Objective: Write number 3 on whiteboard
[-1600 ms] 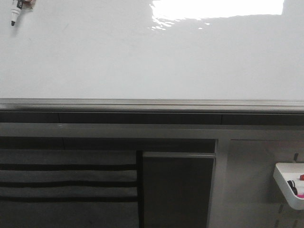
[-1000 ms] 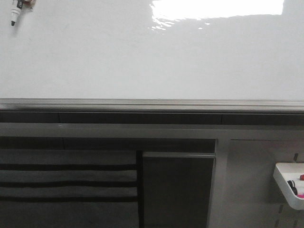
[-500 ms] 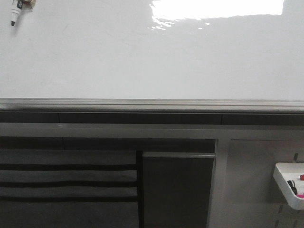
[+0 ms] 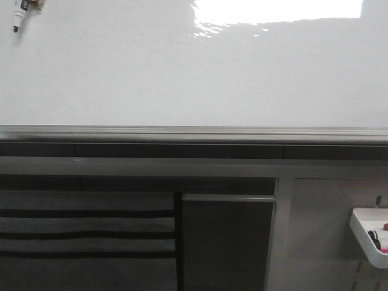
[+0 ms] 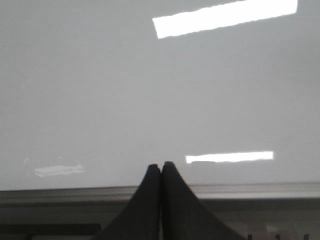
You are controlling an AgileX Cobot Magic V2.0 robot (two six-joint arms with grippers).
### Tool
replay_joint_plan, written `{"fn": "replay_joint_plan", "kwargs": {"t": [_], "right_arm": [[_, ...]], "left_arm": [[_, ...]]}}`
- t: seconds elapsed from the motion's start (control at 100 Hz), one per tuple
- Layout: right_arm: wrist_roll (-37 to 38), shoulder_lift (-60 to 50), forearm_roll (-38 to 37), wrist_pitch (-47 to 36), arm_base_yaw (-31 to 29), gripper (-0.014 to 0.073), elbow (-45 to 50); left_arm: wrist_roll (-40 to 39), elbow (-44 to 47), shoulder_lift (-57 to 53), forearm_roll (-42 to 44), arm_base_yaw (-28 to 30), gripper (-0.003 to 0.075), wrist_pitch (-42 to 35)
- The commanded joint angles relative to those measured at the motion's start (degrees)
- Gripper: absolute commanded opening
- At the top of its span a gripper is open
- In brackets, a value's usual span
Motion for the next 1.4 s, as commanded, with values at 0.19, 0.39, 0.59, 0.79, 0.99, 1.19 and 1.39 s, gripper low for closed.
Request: {"fn": "replay_joint_plan", "kwargs": {"t": [0.19, 0.39, 0.59, 0.79, 0.99, 1.19, 1.39], "right_arm": [[-2.5, 8.8, -0.9, 6.8, -0.4, -0.0074, -16.6], [-2.5, 12.0, -0.6, 6.8, -0.4, -0.0074, -18.6], [-2.5, 12.0, -0.1, 6.7, -0.4, -0.0074, -18.6], [-2.5, 12.0, -0.1, 6.8, -0.4, -0.0074, -18.6], [-2.5, 12.0, -0.1, 6.9, -0.4, -0.0074, -18.6], [-2.5, 12.0, -0.1, 7.0, -0.4, -0.0027, -18.6], [-2.5, 12.0, -0.1, 7.1, -0.4, 0.0365, -18.6]], "left_arm": [[-0.5, -20.9, 12.4, 0.0, 0.2, -0.0018, 11.4], [-0.5, -23.0, 18.0, 0.0, 0.2, -0.0018, 11.9], [-0.5, -22.9, 19.6, 0.0, 0.2, -0.0018, 11.9], [-0.5, -22.7, 19.7, -0.7, 0.2, -0.0018, 11.9], [-0.5, -22.7, 19.7, -0.7, 0.2, -0.0018, 11.9], [-0.2, -22.7, 19.7, -0.1, 0.2, -0.0014, 11.9], [-0.2, -22.6, 19.7, 2.6, 0.2, 0.0267, 11.9]]}}
